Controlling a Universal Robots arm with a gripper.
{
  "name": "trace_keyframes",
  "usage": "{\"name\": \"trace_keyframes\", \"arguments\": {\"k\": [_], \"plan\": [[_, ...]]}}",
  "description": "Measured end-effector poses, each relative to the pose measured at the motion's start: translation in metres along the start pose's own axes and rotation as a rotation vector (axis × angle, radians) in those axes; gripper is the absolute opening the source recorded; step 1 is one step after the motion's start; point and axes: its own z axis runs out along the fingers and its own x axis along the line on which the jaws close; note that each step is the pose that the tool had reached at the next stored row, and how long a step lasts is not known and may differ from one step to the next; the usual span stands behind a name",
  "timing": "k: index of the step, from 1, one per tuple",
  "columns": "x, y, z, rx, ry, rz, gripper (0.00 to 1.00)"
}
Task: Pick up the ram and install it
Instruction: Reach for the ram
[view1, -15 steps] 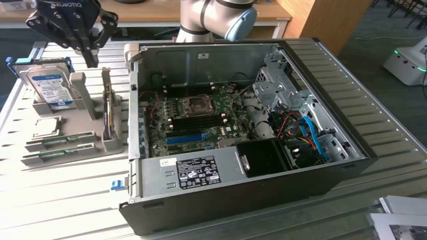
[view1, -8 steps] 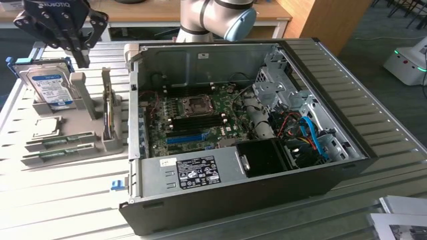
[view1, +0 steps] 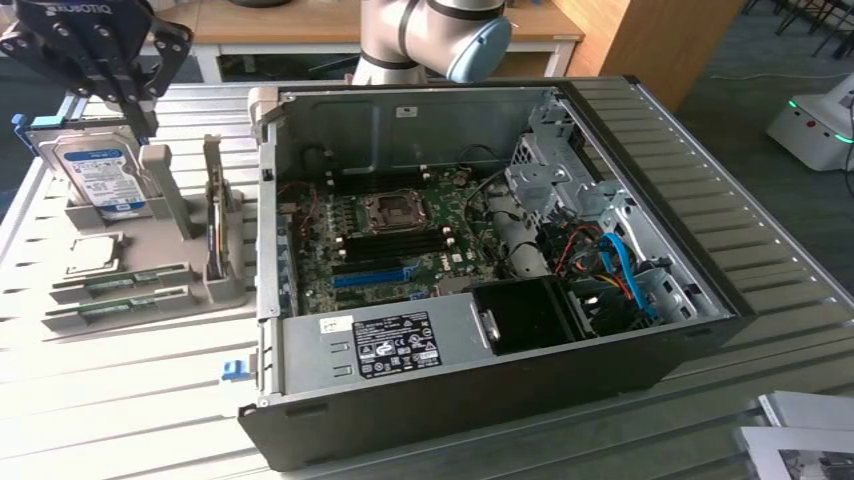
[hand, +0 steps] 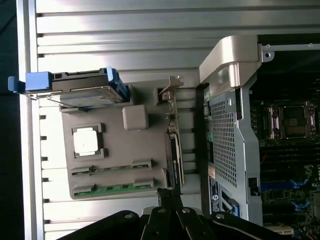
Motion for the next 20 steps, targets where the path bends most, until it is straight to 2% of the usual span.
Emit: {"name": "trace_keyframes", "arguments": {"k": [20], "plan": [[0.048,-0.0036,-0.0013,0.0000,0.0000,0.000,0.10]]}}
